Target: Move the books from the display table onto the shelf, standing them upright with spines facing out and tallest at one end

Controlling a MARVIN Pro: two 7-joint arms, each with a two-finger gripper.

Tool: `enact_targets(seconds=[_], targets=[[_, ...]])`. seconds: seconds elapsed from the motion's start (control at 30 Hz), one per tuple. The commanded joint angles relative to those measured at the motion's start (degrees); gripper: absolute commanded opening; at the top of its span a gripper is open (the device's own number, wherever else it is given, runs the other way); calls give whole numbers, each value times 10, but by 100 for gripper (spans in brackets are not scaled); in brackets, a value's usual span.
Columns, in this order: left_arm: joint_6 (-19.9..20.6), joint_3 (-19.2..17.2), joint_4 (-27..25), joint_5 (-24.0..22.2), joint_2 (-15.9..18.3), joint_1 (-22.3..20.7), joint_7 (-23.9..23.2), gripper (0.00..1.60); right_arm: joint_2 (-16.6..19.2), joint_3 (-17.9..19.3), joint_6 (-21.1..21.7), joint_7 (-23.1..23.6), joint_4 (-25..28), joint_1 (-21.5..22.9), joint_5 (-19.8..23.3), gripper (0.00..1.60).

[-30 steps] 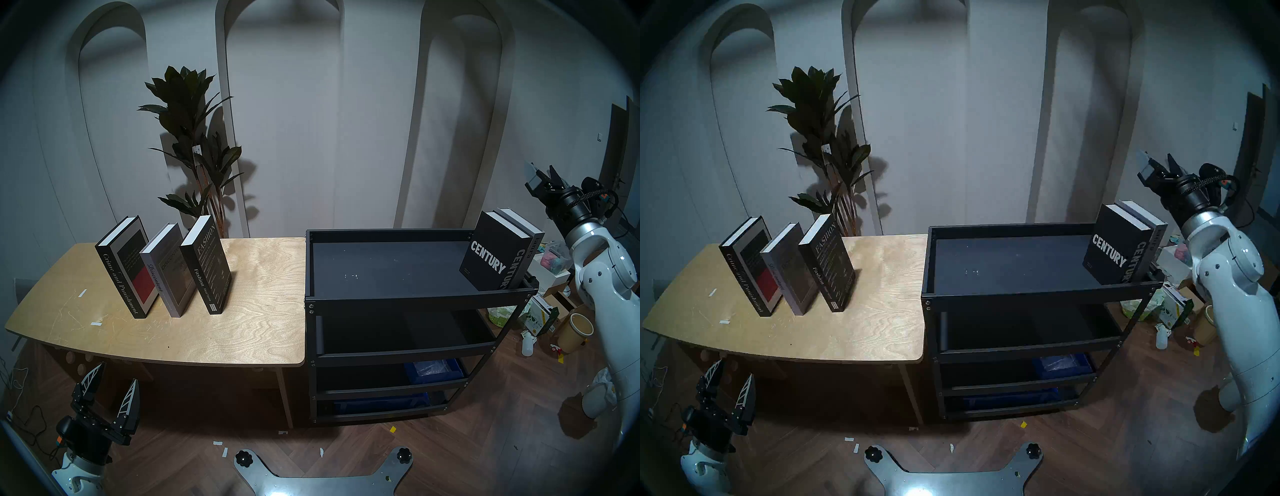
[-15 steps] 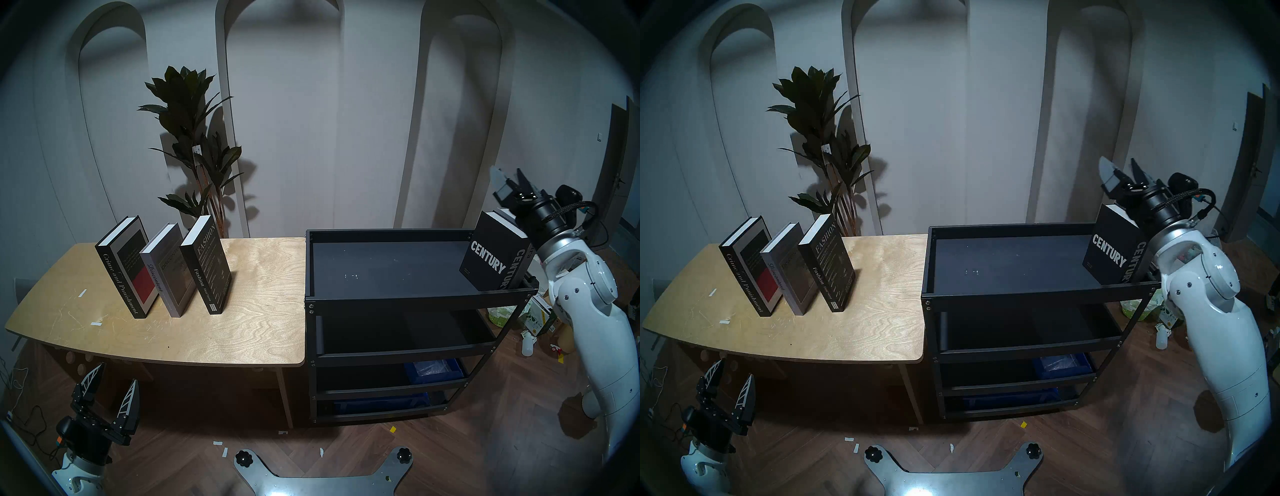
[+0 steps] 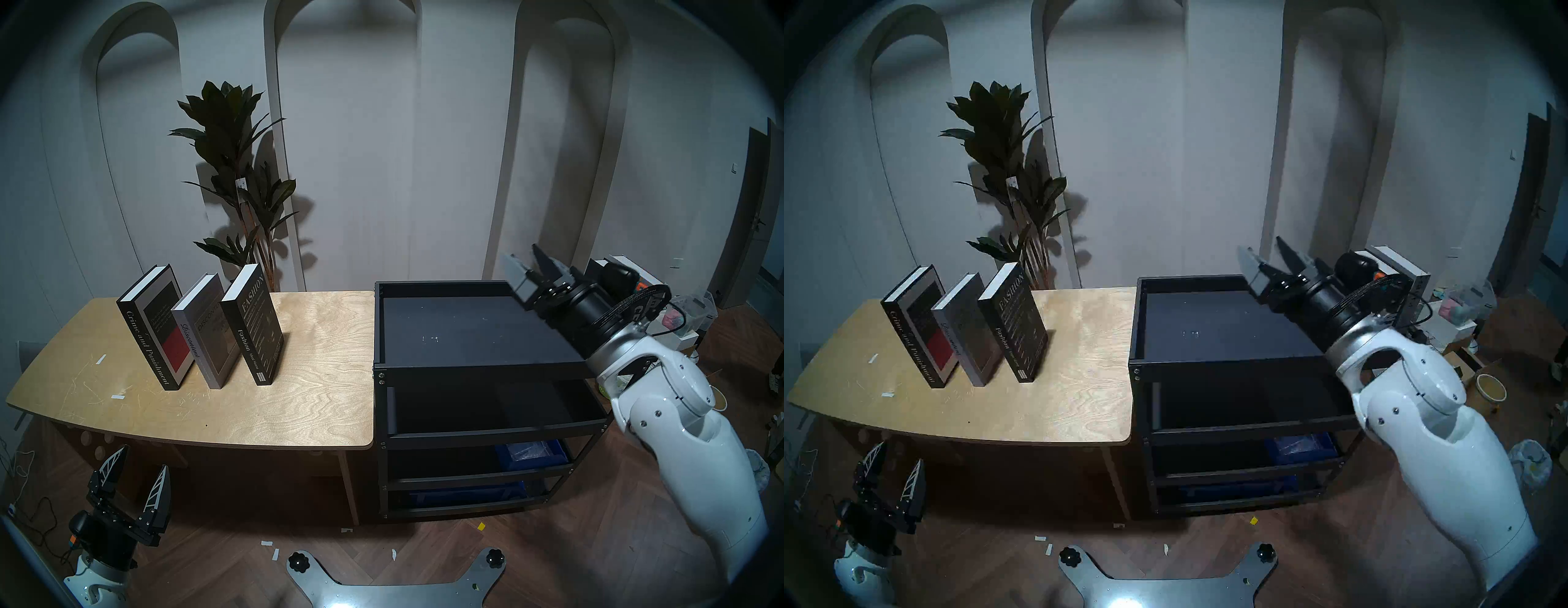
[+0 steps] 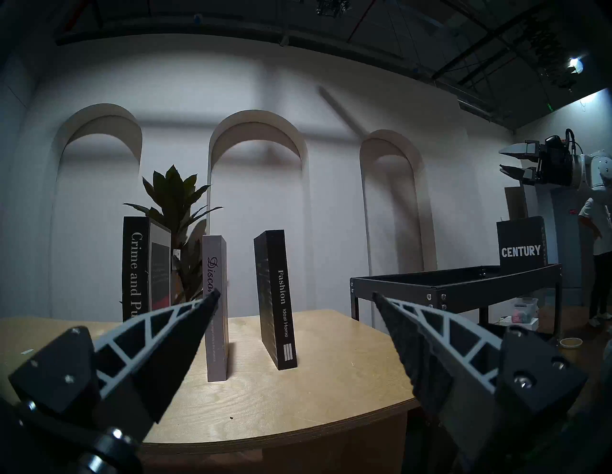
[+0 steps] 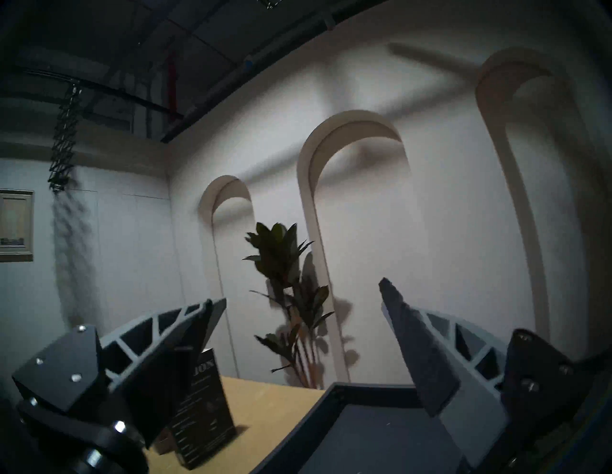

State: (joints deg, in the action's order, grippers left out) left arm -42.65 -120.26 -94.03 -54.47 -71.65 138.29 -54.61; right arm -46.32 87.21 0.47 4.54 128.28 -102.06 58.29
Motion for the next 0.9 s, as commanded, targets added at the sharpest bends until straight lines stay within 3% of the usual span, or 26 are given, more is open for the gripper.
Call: enact_targets(seconds=[0.0, 0.33, 0.87], targets=[[-1, 0, -6, 0, 2, -3, -2, 160, -38, -84, 10, -23, 15, -4, -37, 160], [-4, 11, -46, 1, 7, -16, -14, 160, -91, -179, 25, -79, -32, 46, -109, 160], [12, 22, -115, 1, 34, -45, -22, 160, -196, -282, 36, -181, -130, 152, -245, 160]])
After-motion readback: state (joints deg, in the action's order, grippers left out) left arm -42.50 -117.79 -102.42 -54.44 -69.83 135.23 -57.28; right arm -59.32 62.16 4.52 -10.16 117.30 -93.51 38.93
